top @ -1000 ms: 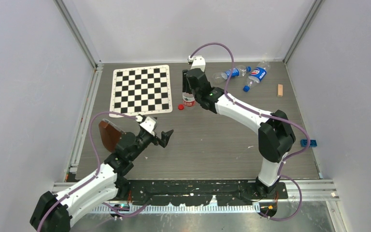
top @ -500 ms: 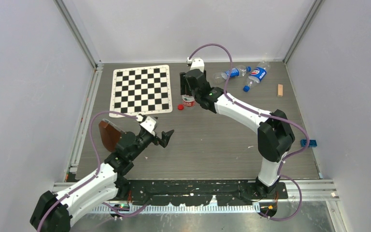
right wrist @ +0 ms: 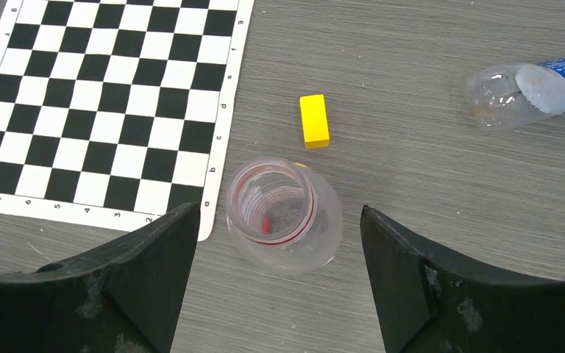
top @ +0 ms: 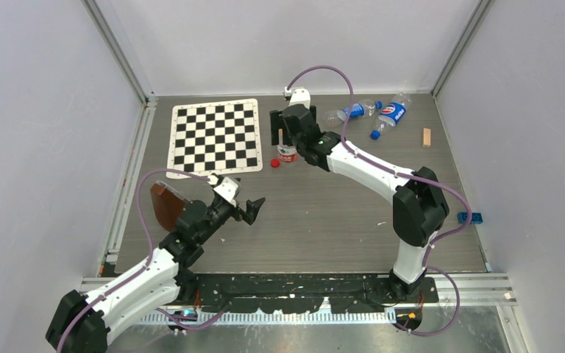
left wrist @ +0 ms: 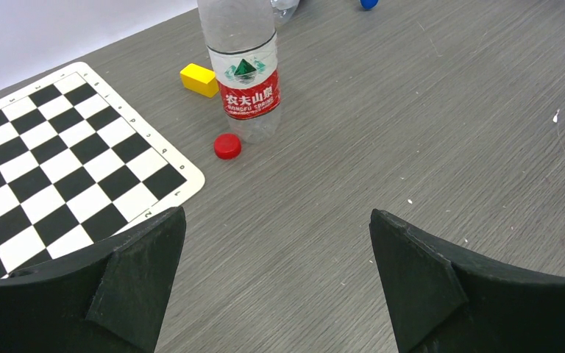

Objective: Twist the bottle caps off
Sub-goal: Place the plastic bottle at the center of the board, then pick up the plastic bottle at the center of the board.

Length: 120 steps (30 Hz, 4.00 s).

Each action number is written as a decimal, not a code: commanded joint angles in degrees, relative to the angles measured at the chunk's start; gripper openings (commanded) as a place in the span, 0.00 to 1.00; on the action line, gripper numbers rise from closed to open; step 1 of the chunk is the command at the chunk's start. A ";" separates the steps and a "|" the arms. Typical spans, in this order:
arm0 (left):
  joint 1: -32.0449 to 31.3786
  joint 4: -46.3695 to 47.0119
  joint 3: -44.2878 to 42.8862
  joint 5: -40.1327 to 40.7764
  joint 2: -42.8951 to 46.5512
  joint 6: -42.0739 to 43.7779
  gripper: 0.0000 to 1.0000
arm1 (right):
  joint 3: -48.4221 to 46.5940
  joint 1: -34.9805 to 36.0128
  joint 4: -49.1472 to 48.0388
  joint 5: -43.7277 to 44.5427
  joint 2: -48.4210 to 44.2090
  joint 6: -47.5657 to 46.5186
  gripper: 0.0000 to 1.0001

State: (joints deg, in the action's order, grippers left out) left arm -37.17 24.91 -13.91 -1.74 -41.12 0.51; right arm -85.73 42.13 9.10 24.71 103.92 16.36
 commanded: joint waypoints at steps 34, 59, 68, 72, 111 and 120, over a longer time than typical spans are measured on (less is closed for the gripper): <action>-0.27 2.83 -4.40 1.22 -2.45 -2.57 0.98 | 13.25 -27.24 -2.77 -10.00 -14.47 26.42 0.97; -0.27 5.42 -1.38 1.29 -3.00 -0.78 0.98 | -21.50 -39.86 -0.32 -27.11 29.49 47.78 0.81; -0.27 5.55 -1.62 1.09 -3.48 -0.76 0.98 | -24.83 -39.74 2.70 -28.96 33.17 45.61 0.71; -0.26 4.99 -1.91 0.39 -3.03 -0.78 0.98 | -22.00 -39.81 1.57 -27.82 31.71 44.17 0.63; -0.23 2.13 -8.85 -4.62 -8.97 -12.55 0.98 | 49.08 -38.79 -49.95 -54.28 -18.74 36.37 0.31; -0.24 5.82 -9.40 -8.46 -12.43 -15.04 0.98 | 65.21 -33.72 -71.06 -65.32 -29.18 40.68 0.30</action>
State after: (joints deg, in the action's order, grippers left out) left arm -37.17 25.08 -21.30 -7.94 -52.99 -12.23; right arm -20.64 8.21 -50.04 -33.21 78.74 55.94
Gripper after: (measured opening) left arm 0.985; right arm 0.360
